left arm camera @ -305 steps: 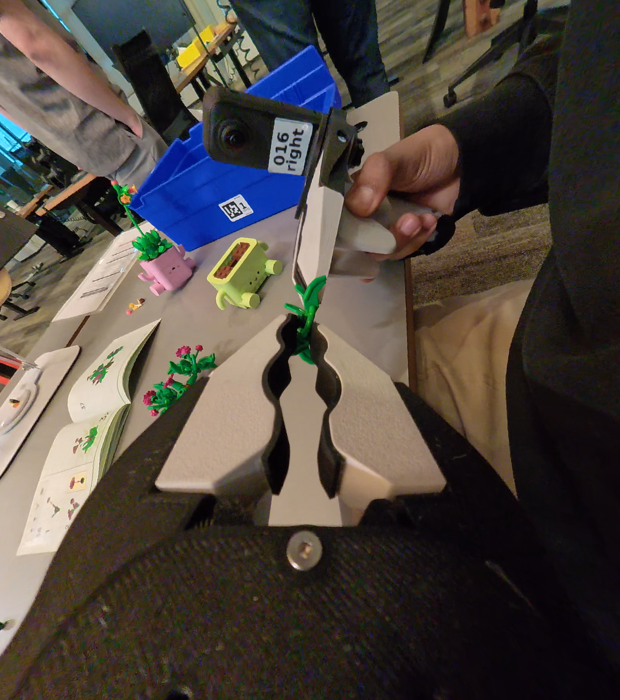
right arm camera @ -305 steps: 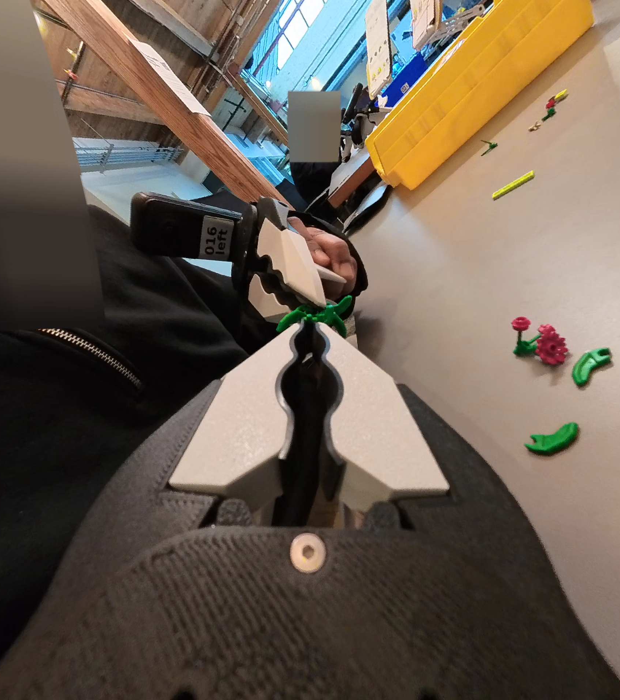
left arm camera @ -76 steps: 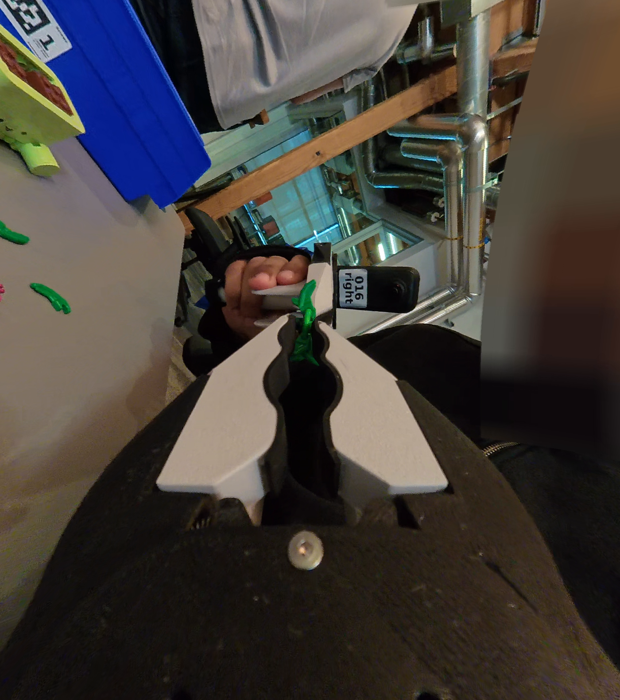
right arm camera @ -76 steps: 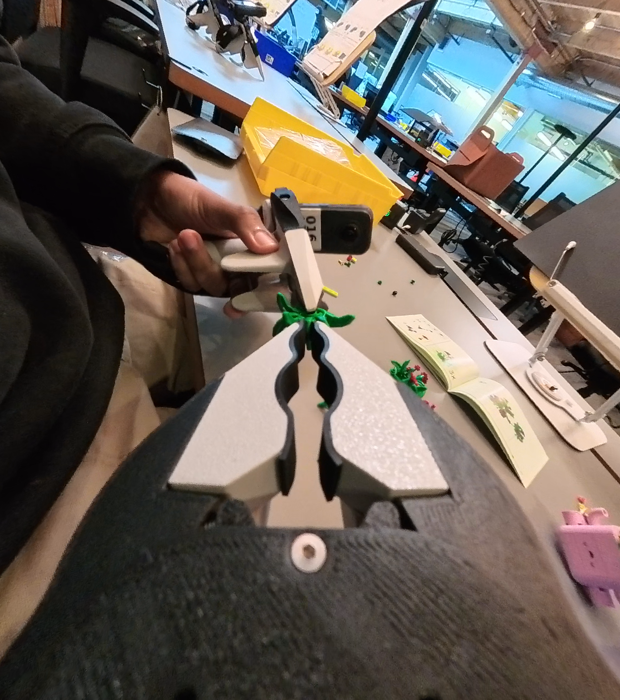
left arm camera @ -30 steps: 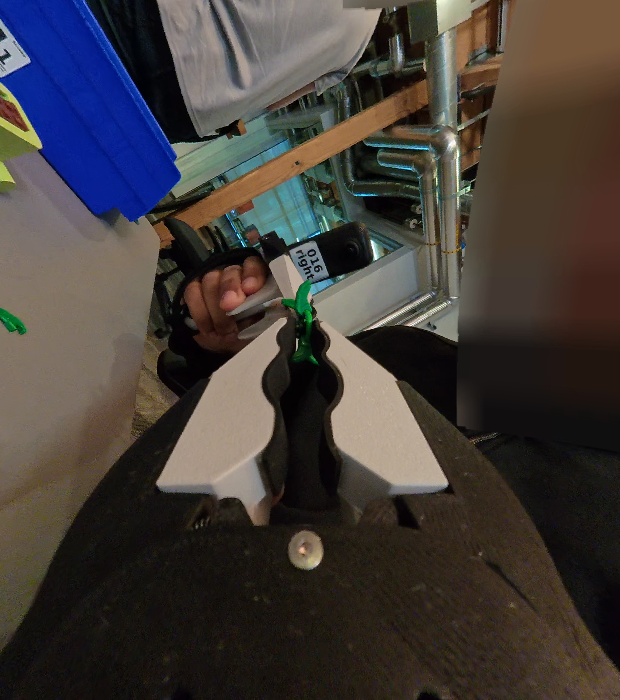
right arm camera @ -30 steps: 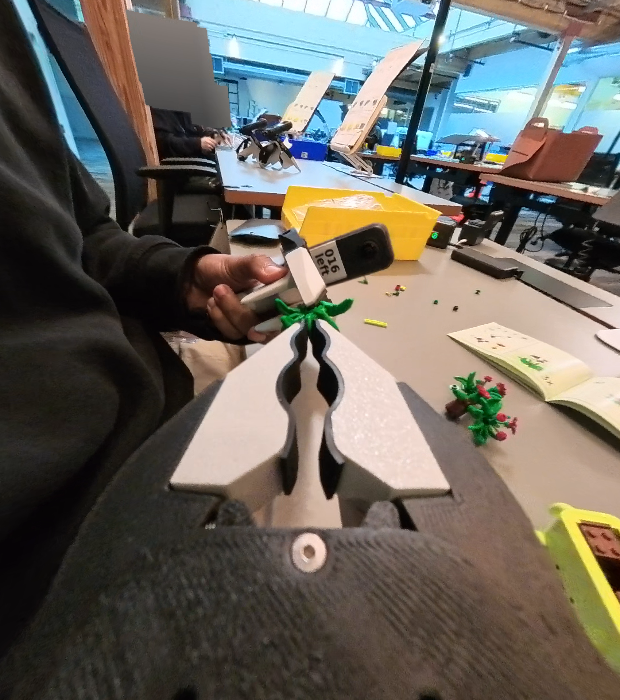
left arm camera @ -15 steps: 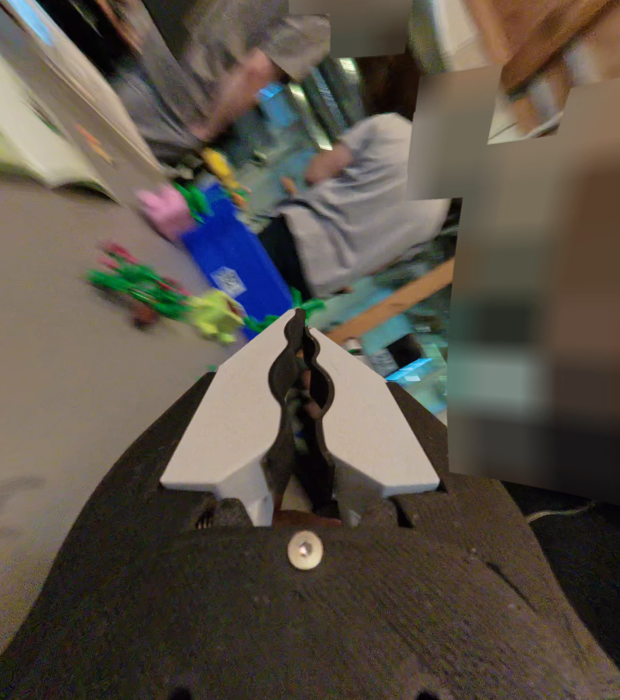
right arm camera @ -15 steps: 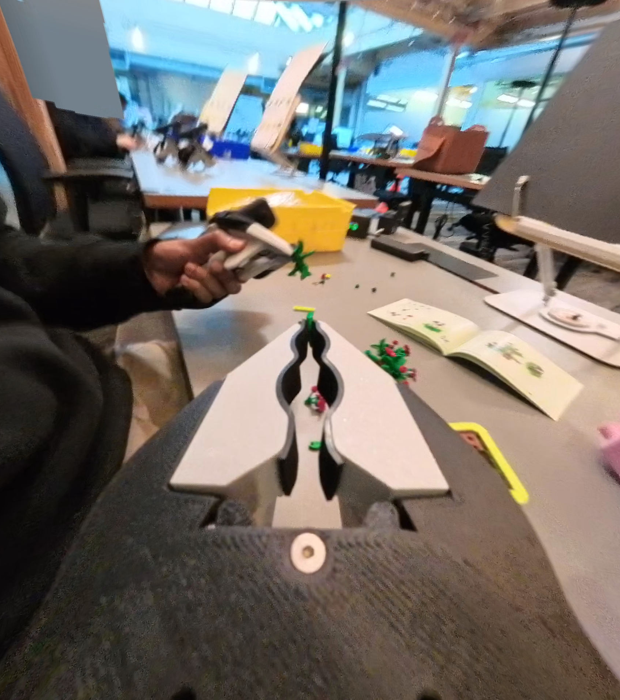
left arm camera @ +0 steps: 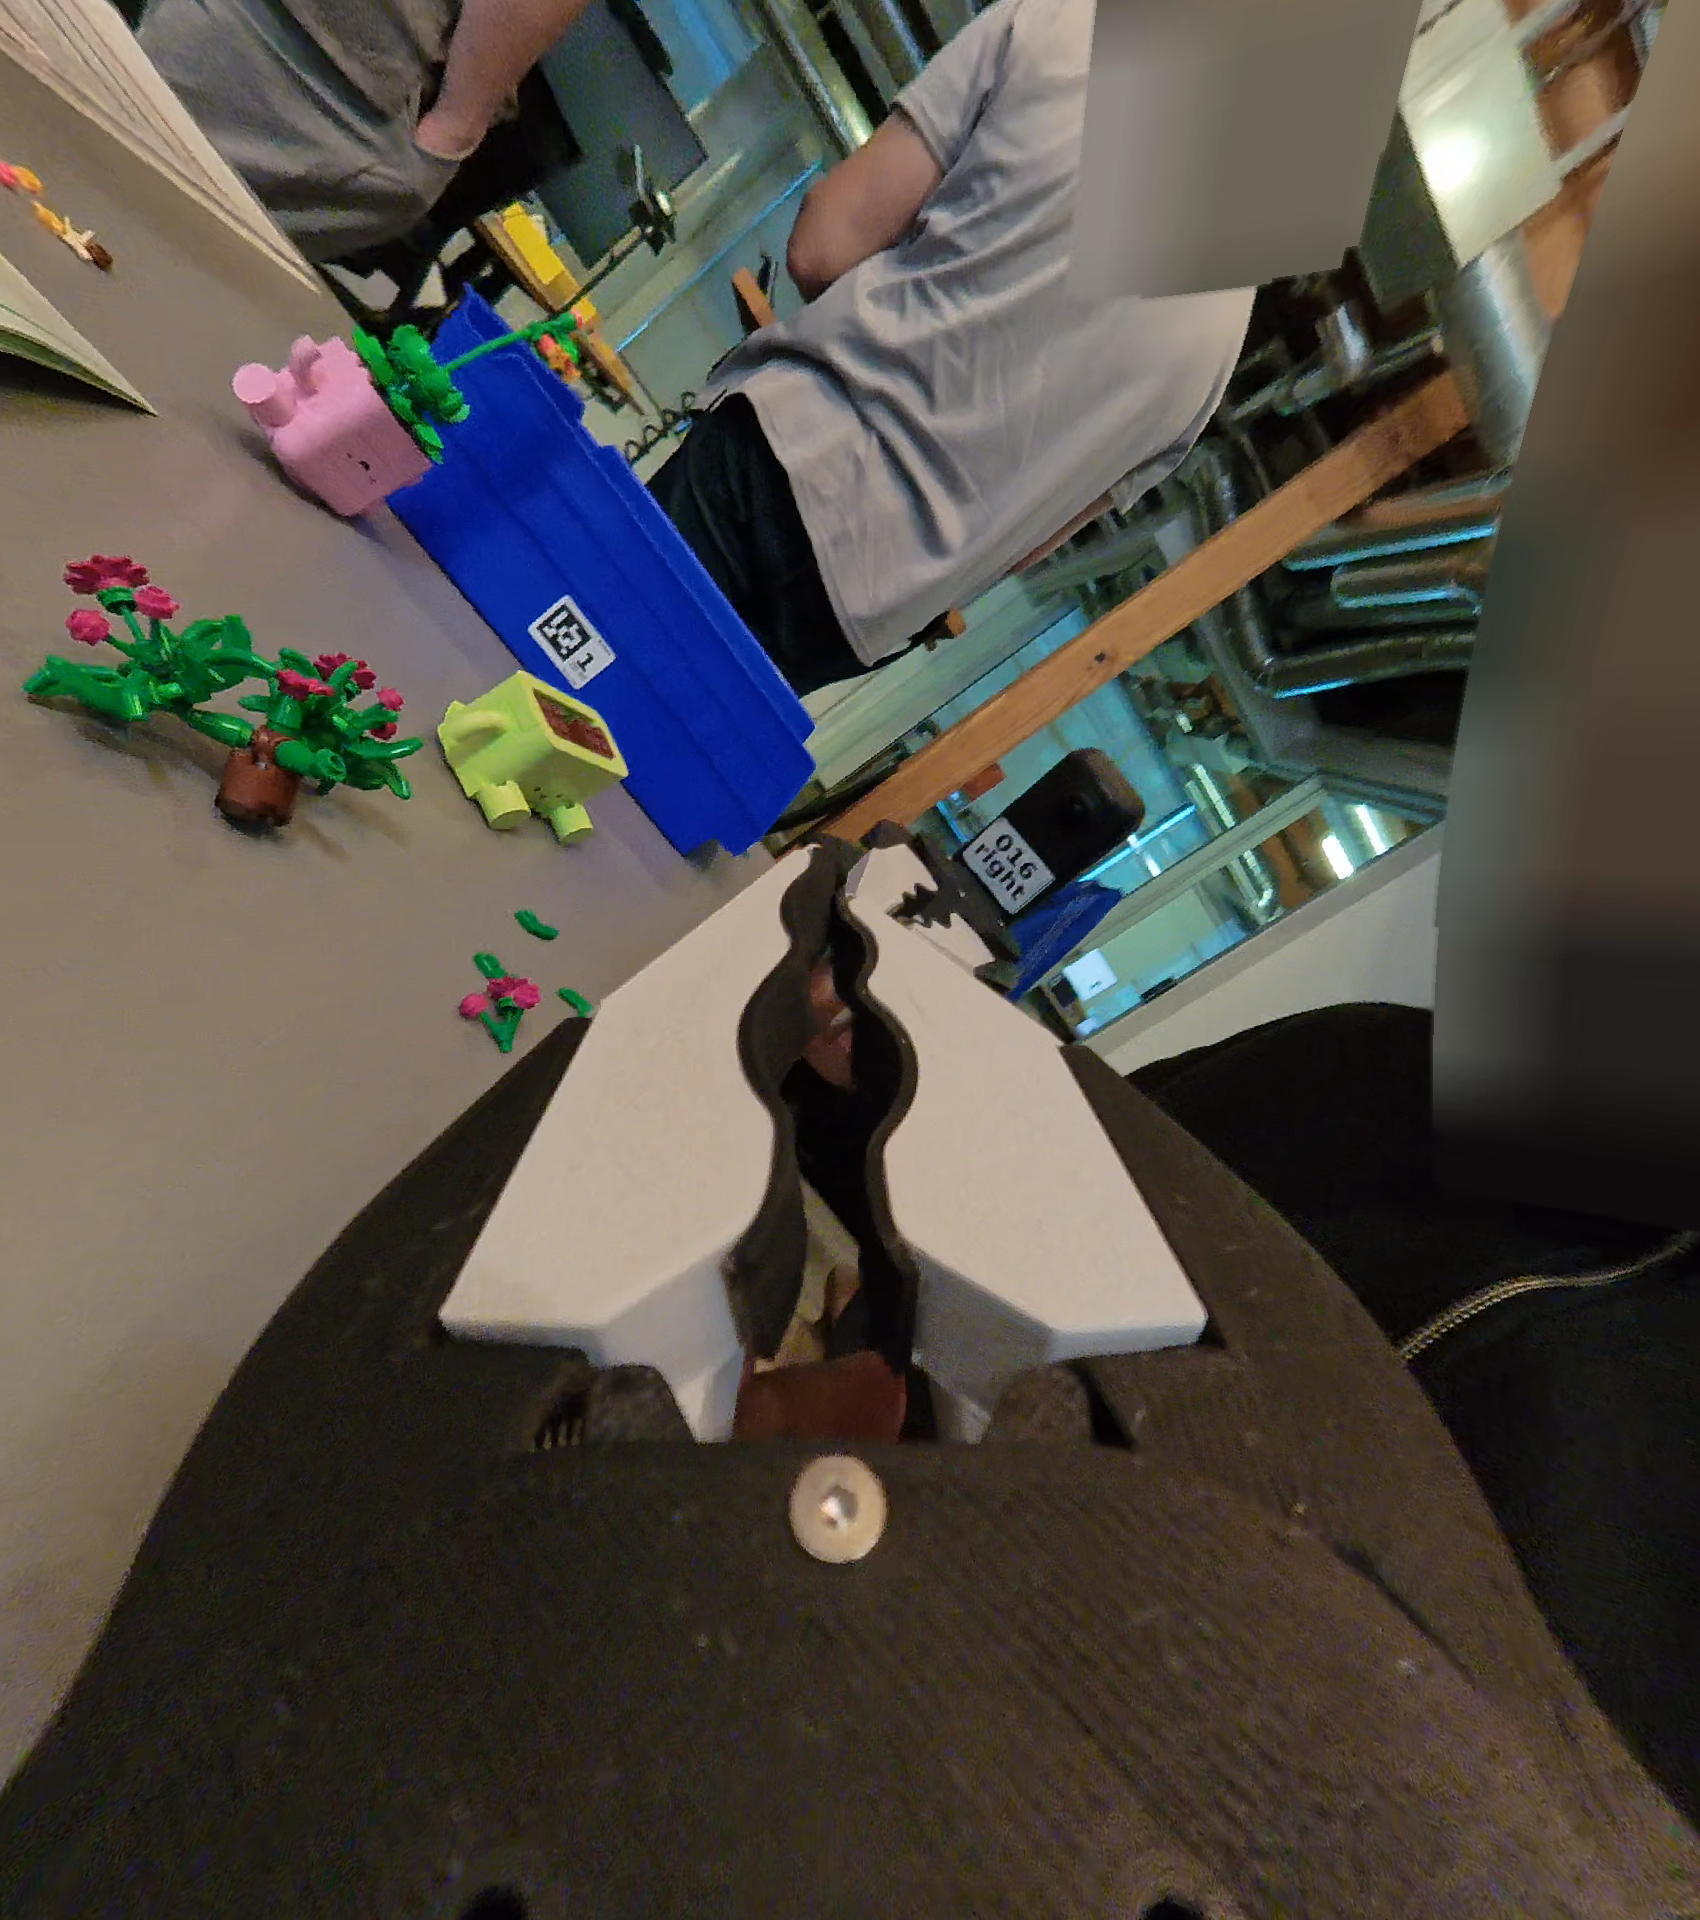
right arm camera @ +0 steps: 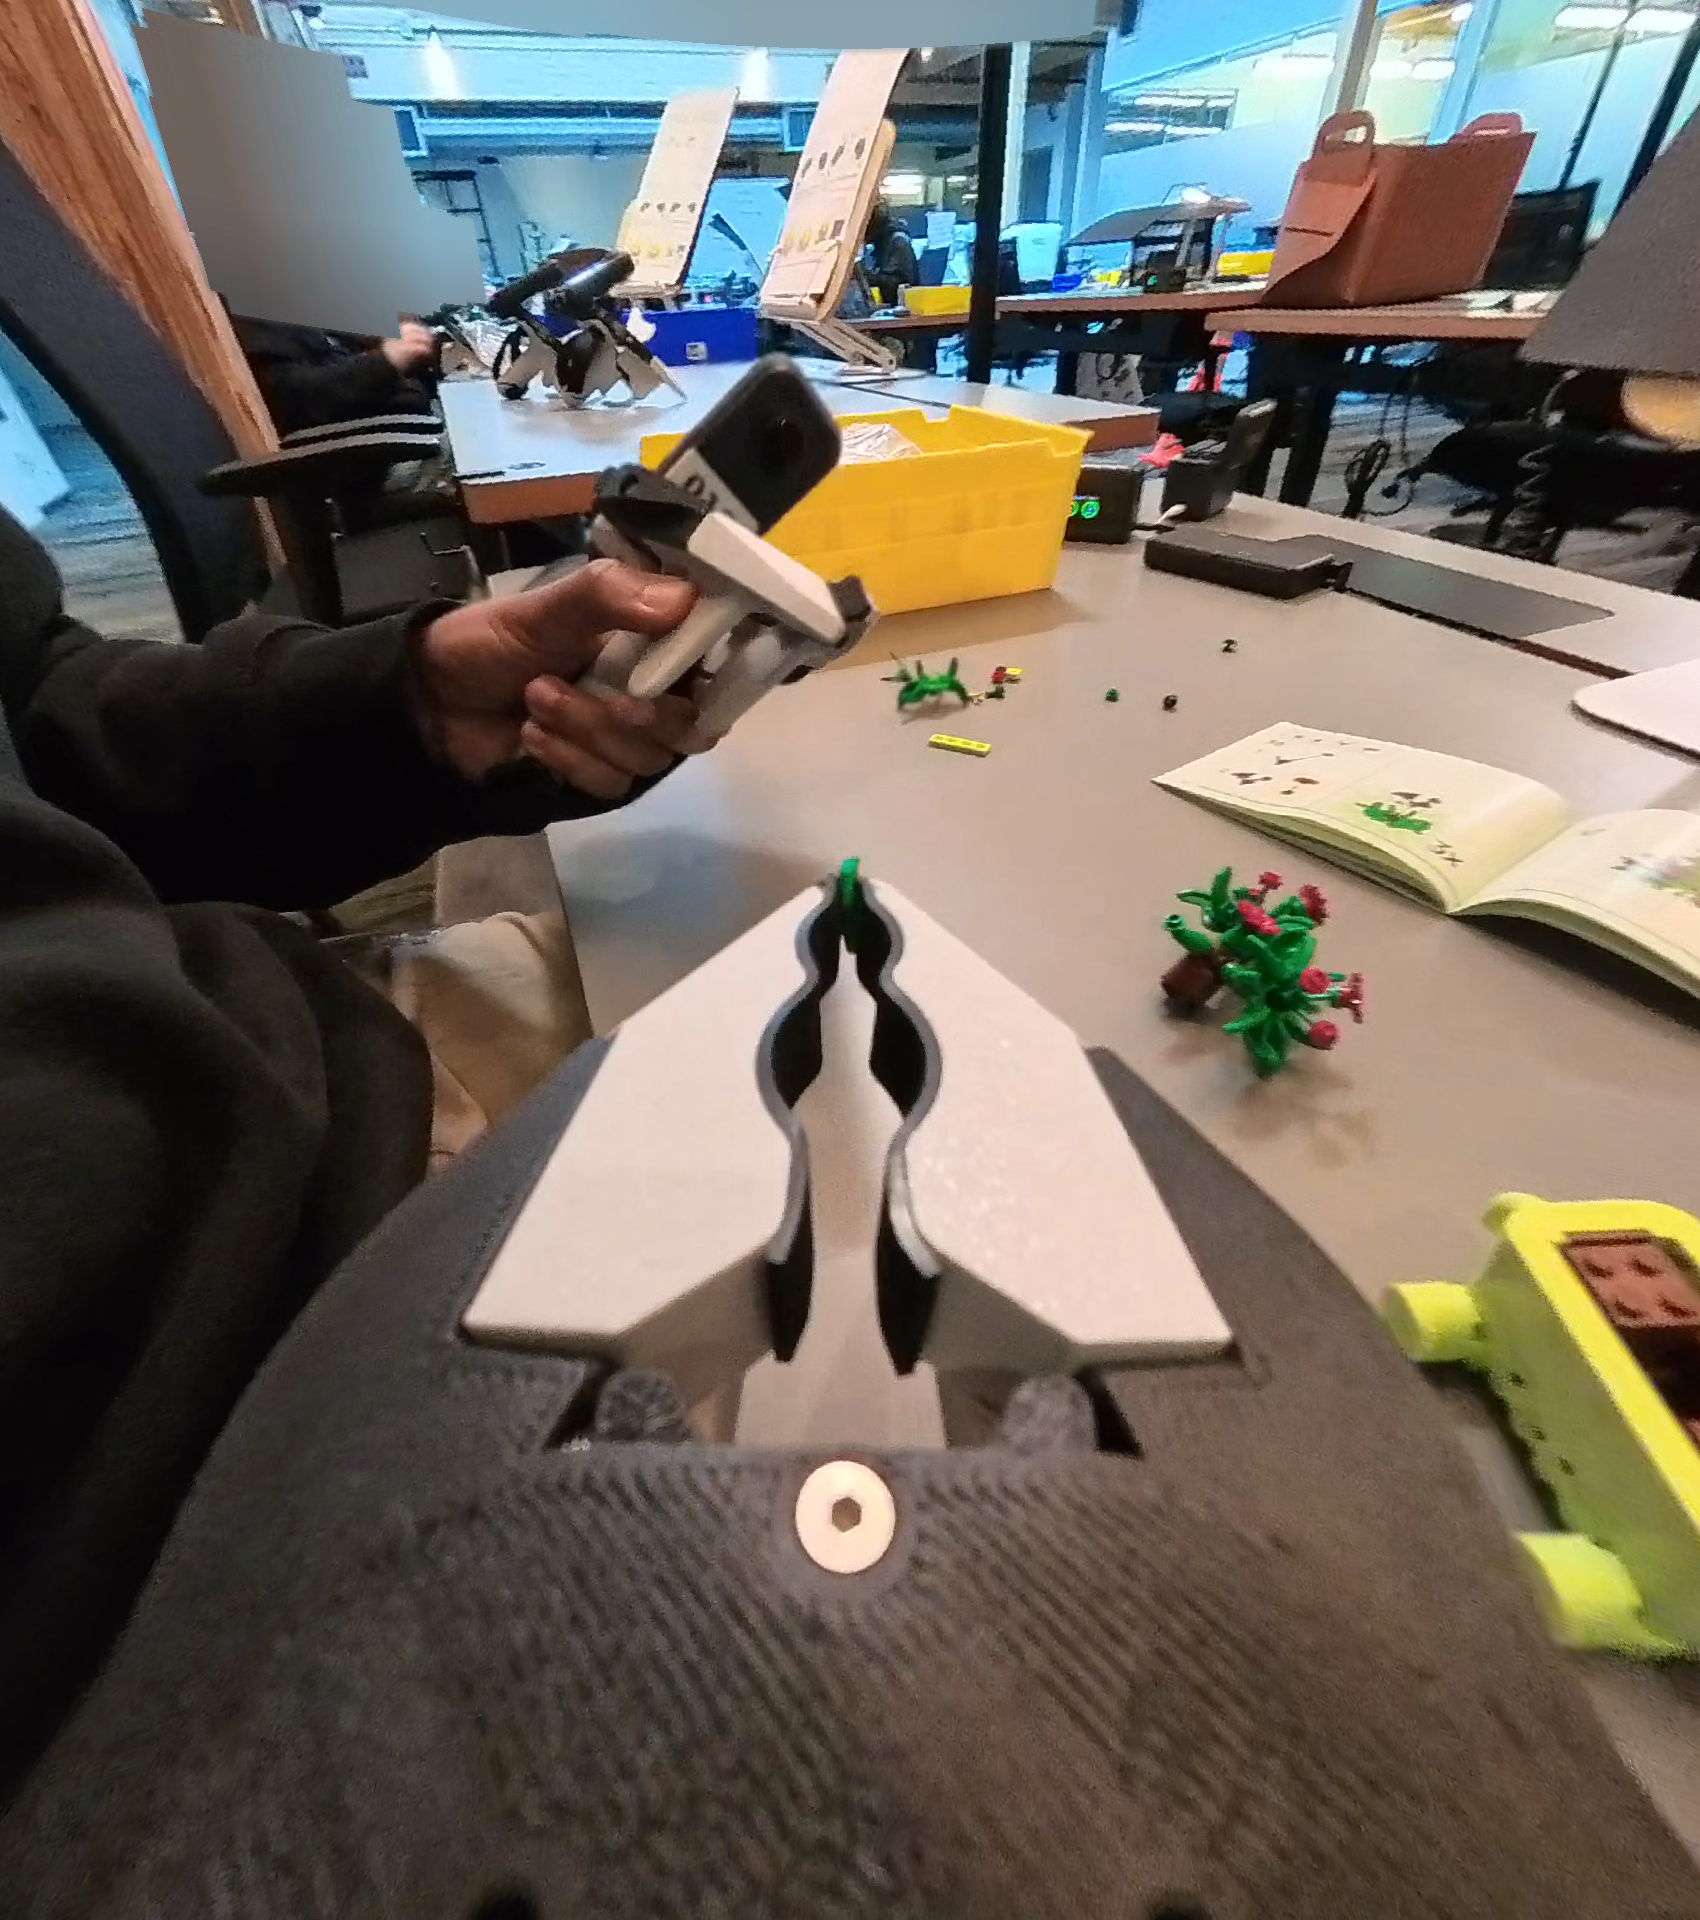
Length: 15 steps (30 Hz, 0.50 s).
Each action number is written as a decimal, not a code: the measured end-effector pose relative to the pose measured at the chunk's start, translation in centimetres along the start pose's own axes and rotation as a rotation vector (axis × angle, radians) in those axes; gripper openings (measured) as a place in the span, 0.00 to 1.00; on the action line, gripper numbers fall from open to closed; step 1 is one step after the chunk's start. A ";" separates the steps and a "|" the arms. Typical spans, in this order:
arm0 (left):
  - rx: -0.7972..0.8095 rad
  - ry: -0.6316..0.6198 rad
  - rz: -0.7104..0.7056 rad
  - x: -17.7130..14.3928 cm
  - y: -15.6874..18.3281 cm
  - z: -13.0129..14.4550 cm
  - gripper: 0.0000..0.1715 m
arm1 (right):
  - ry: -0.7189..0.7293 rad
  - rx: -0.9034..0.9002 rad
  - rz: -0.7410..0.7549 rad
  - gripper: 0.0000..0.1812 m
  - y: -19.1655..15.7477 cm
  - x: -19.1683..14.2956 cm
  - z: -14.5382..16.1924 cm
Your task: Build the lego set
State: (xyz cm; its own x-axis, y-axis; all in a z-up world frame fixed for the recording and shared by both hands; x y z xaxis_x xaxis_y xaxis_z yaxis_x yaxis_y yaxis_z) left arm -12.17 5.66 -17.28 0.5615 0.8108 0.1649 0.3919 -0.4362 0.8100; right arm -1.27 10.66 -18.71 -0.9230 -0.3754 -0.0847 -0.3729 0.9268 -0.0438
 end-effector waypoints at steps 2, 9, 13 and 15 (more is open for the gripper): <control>0.052 -0.006 -0.050 -0.3 -0.1 0.0 0.00 | -0.001 0.002 -0.021 0.00 -0.4 0.3 0.3; 0.299 -0.008 -0.583 -9.1 -4.6 -3.3 0.03 | 0.043 0.086 -0.077 0.00 -1.3 1.7 0.2; 0.377 0.045 -0.825 -14.3 -6.8 -5.6 0.06 | 0.081 0.221 -0.114 0.00 -1.5 3.4 0.0; 0.383 0.069 -0.838 -15.0 -7.0 -5.9 0.08 | 0.121 0.322 -0.130 0.00 -1.0 3.9 -0.3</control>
Point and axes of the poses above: each gripper's, where its closed fingertips meet, x out along the fingers, z out of its underside, y = z × x across the jaws, the point moved 2 cm from there along -x, back along the fingers, and after that the axes turned 2 degrees about y, right-handed, at the moved point
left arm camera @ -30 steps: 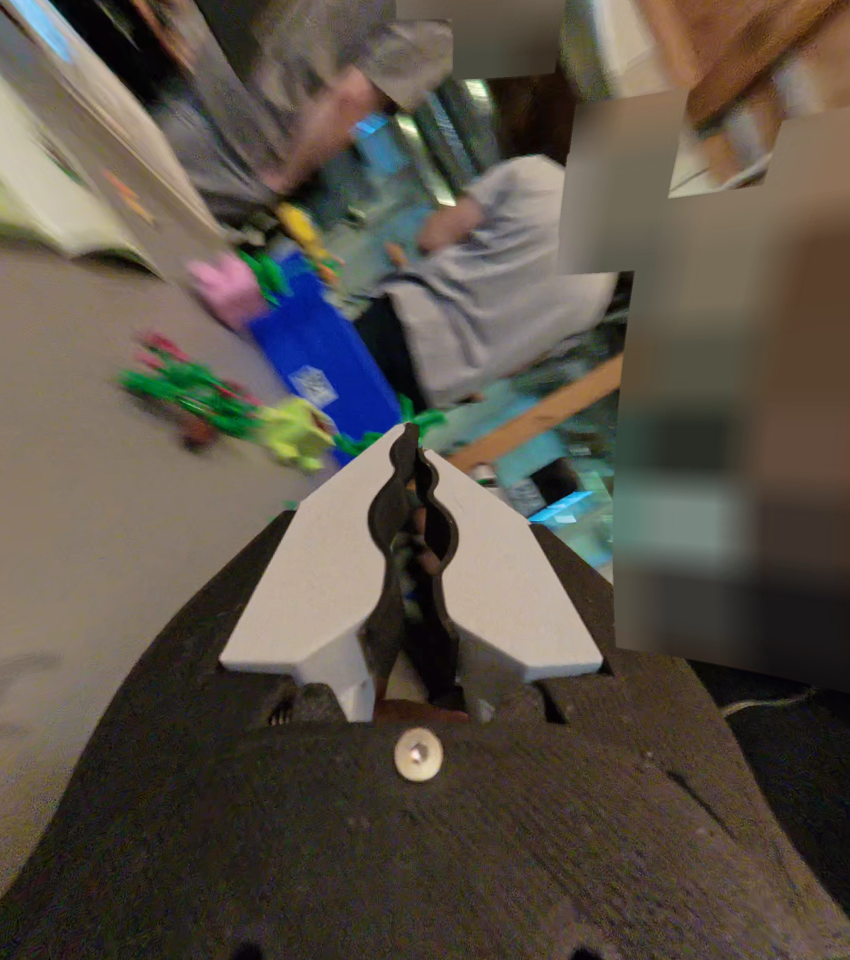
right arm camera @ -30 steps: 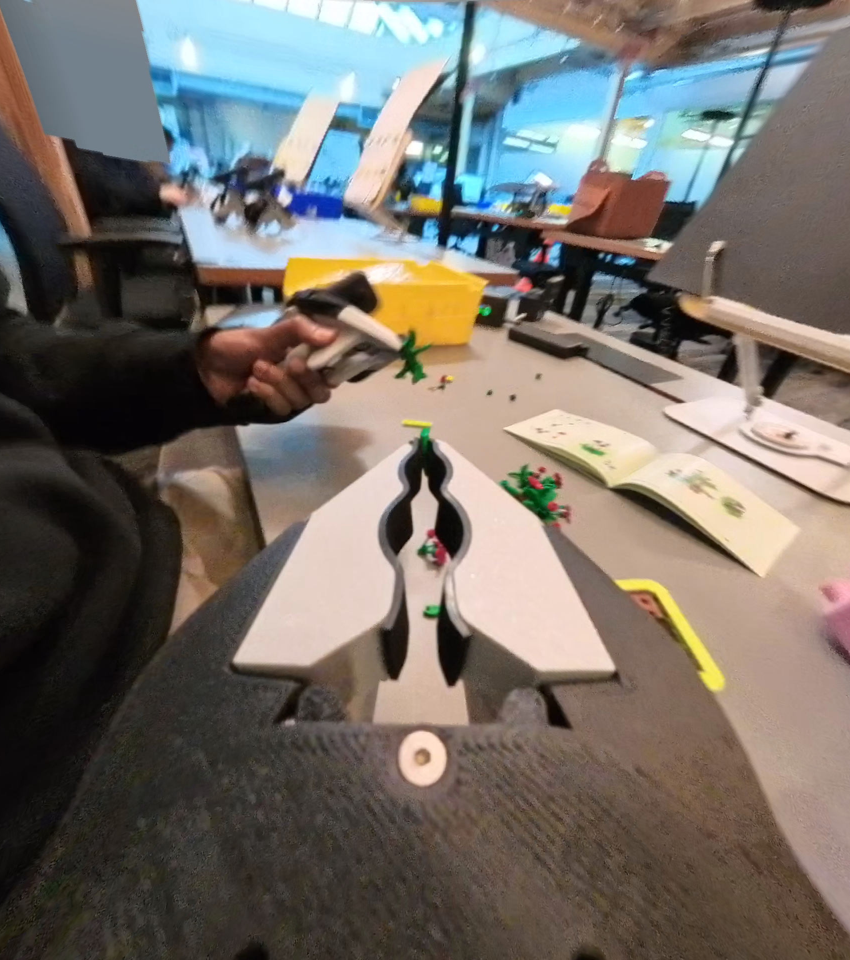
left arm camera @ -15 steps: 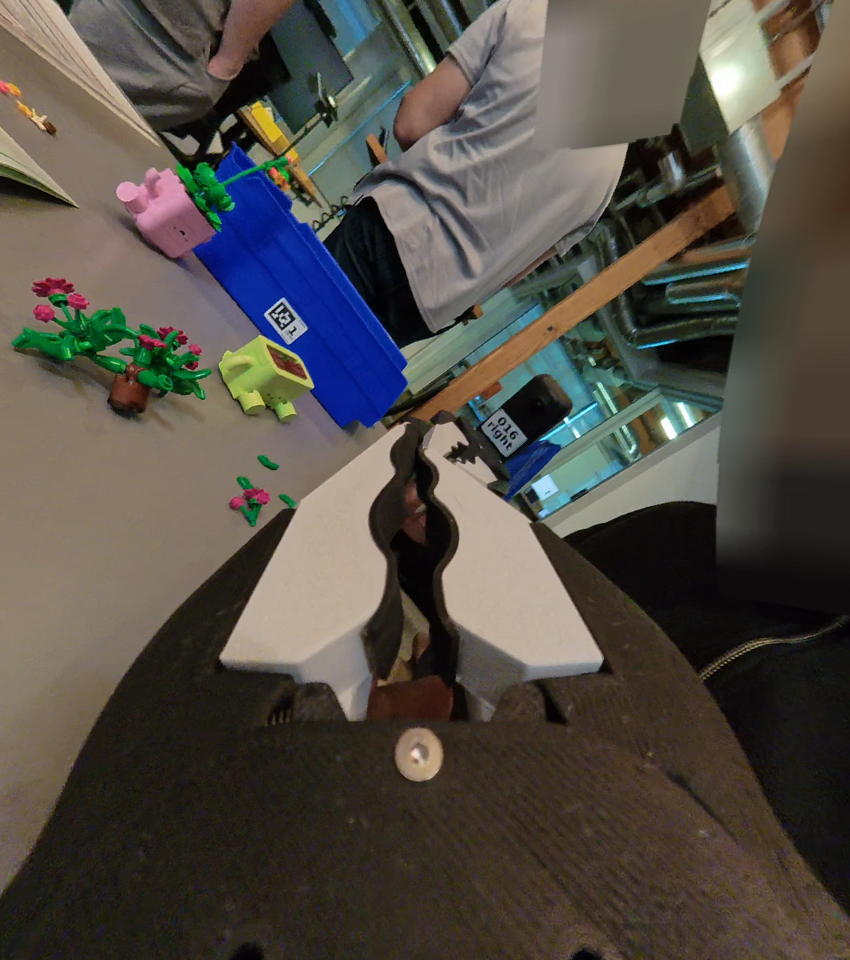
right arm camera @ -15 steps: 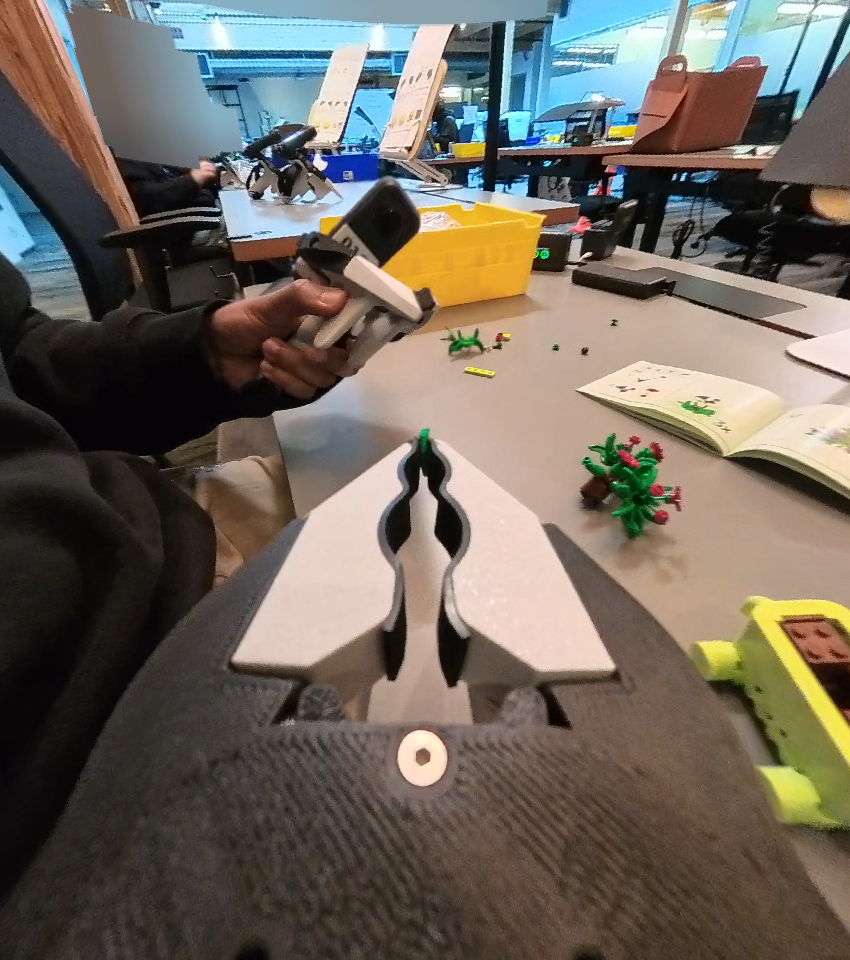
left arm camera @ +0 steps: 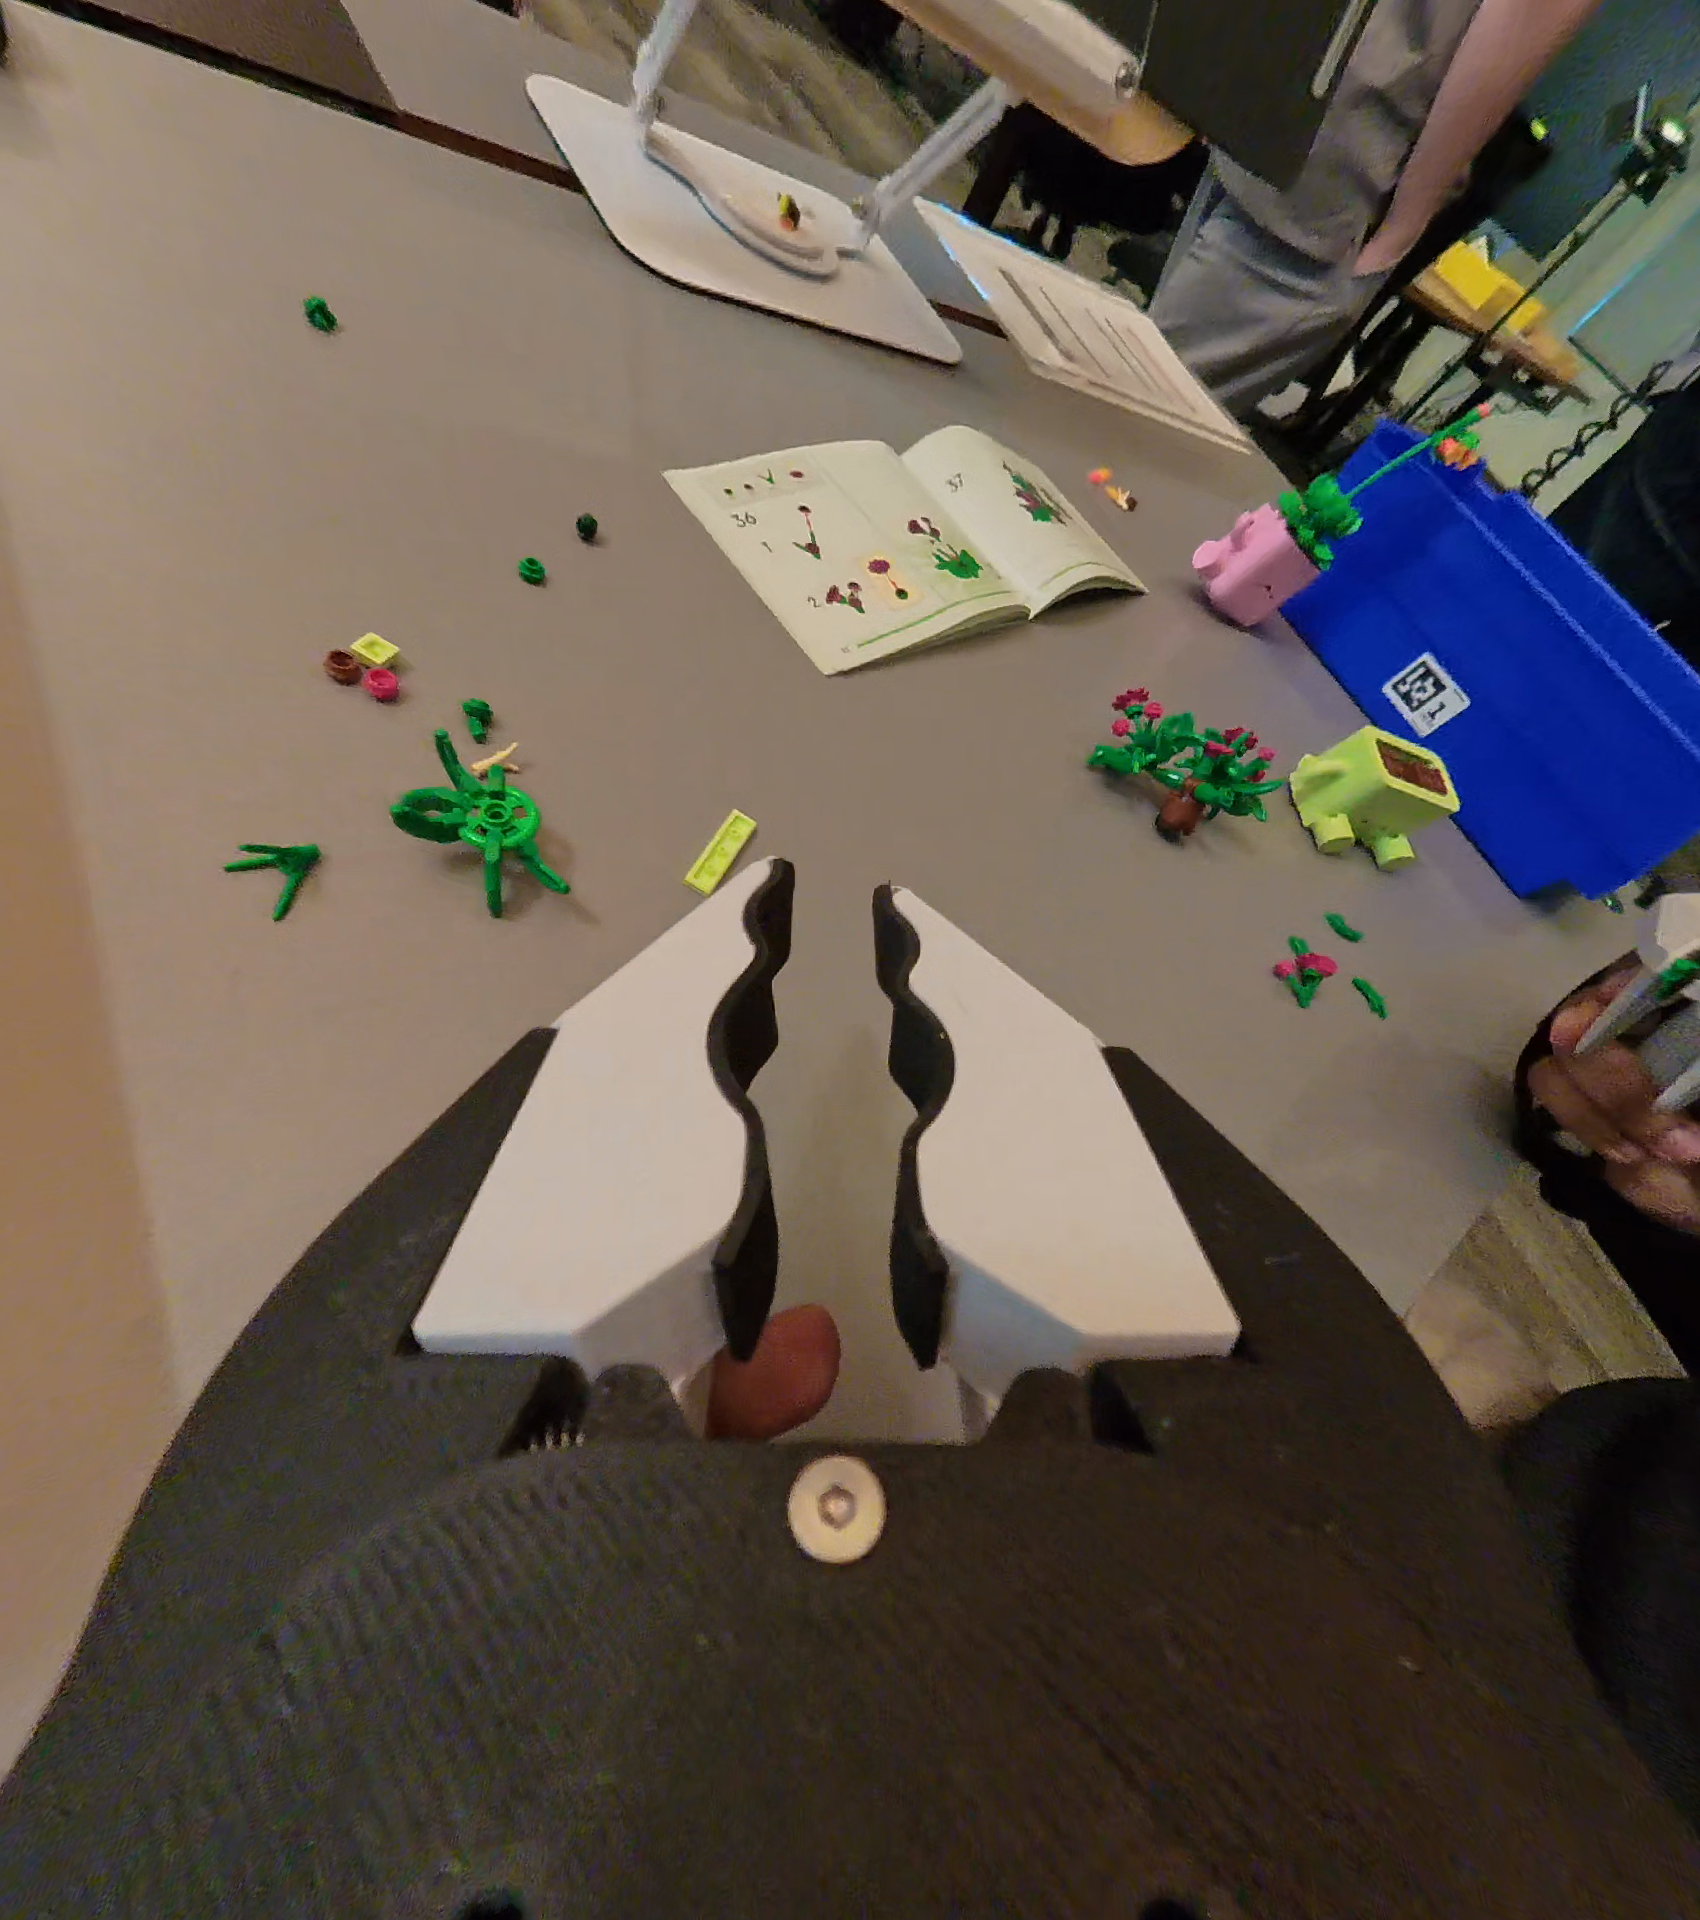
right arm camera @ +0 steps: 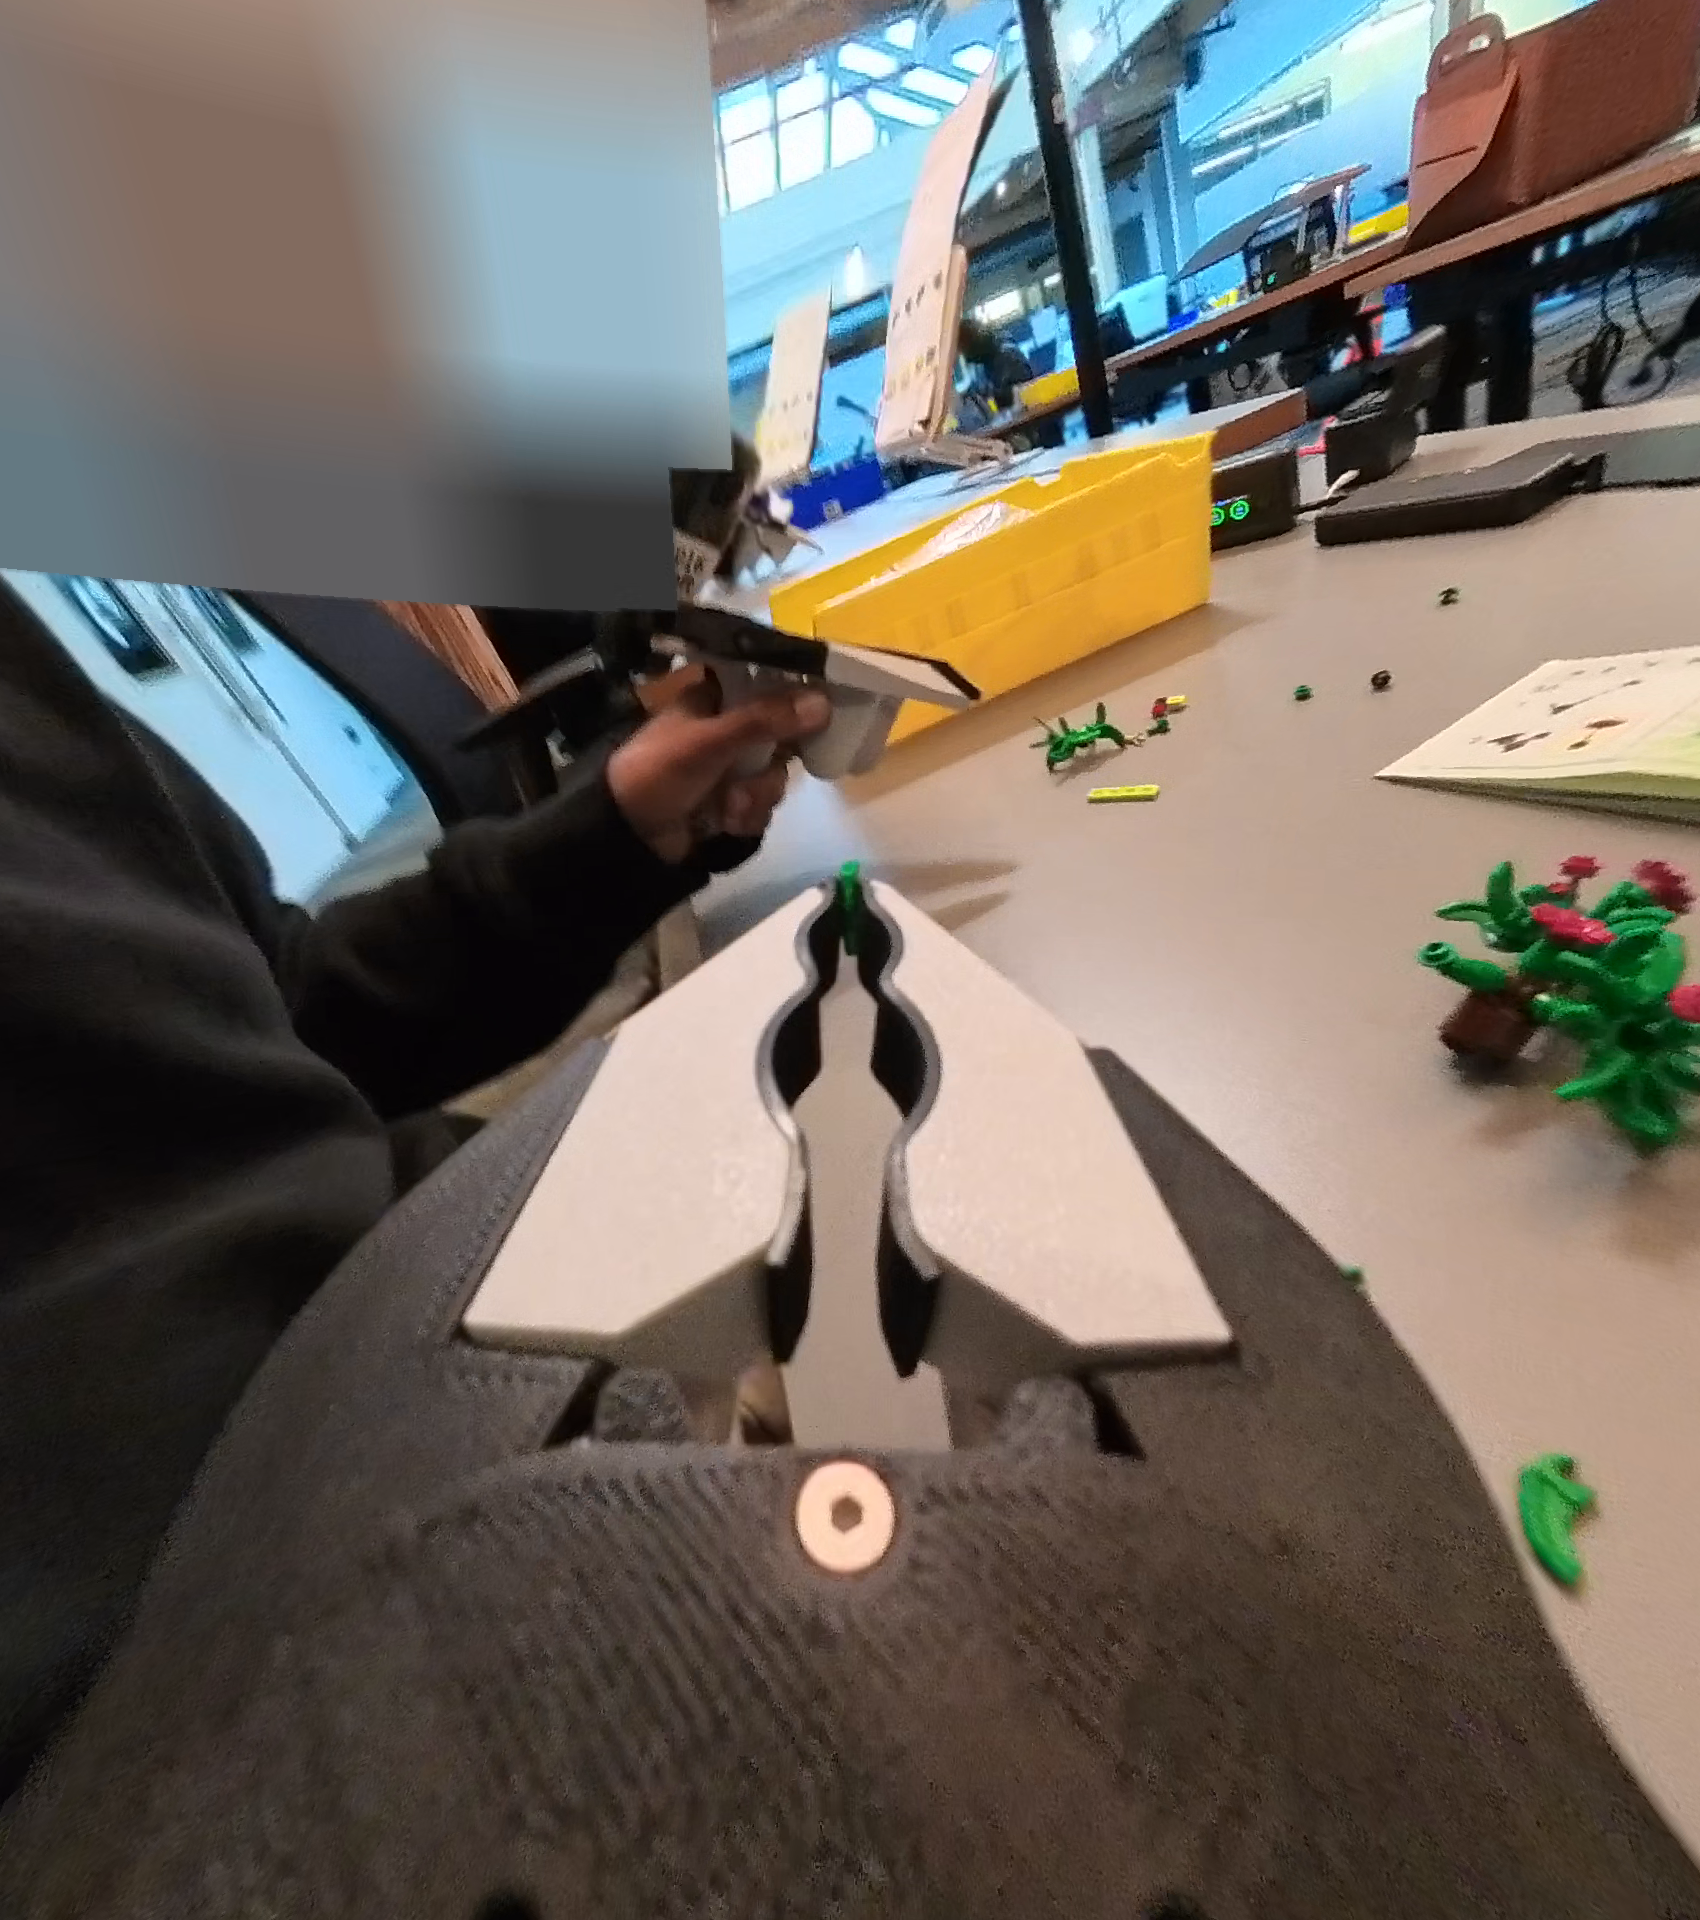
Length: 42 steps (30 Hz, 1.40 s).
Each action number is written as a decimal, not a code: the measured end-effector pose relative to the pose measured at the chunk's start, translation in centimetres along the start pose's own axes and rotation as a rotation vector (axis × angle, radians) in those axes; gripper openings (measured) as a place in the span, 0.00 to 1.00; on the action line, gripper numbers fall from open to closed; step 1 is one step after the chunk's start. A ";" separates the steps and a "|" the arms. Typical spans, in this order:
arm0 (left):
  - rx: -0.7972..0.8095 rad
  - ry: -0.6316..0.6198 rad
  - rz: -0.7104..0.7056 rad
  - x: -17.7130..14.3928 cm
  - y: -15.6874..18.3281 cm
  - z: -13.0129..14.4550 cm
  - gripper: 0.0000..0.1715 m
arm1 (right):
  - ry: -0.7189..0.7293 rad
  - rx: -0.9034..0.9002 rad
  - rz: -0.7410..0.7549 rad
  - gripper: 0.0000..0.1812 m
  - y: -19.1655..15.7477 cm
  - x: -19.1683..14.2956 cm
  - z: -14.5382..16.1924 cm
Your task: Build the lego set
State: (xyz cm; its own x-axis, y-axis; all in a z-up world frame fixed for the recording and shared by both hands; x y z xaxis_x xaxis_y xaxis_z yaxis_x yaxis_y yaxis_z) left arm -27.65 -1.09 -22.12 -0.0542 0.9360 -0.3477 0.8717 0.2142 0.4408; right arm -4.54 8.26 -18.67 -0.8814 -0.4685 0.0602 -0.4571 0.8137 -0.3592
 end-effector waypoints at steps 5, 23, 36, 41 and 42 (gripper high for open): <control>0.046 0.035 -0.024 0.1 -0.5 0.1 0.08 | 0.041 0.127 0.003 0.00 1.5 0.5 -0.4; 0.069 -0.102 -0.247 1.9 -6.8 -0.2 0.20 | -0.529 -0.022 0.148 0.00 5.5 5.6 5.7; -0.015 -0.217 -0.150 3.0 -7.3 1.3 0.20 | -0.446 -0.170 0.222 0.00 5.7 6.0 4.5; -0.033 -0.250 -0.127 3.4 -7.4 1.7 0.00 | -0.478 -0.270 0.203 0.00 4.8 6.3 5.1; -0.045 -0.232 -0.120 3.3 -7.4 1.5 0.00 | -0.480 -0.257 0.190 0.00 4.7 6.3 5.1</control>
Point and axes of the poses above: each gripper's, where its closed fingertips meet, x out along the fingers, z out of its underside, y = z × x across the jaws, the point moved 2 cm from there along -x, back along the fingers, and after that the axes turned 2 degrees about y, right-handed, at the moved point
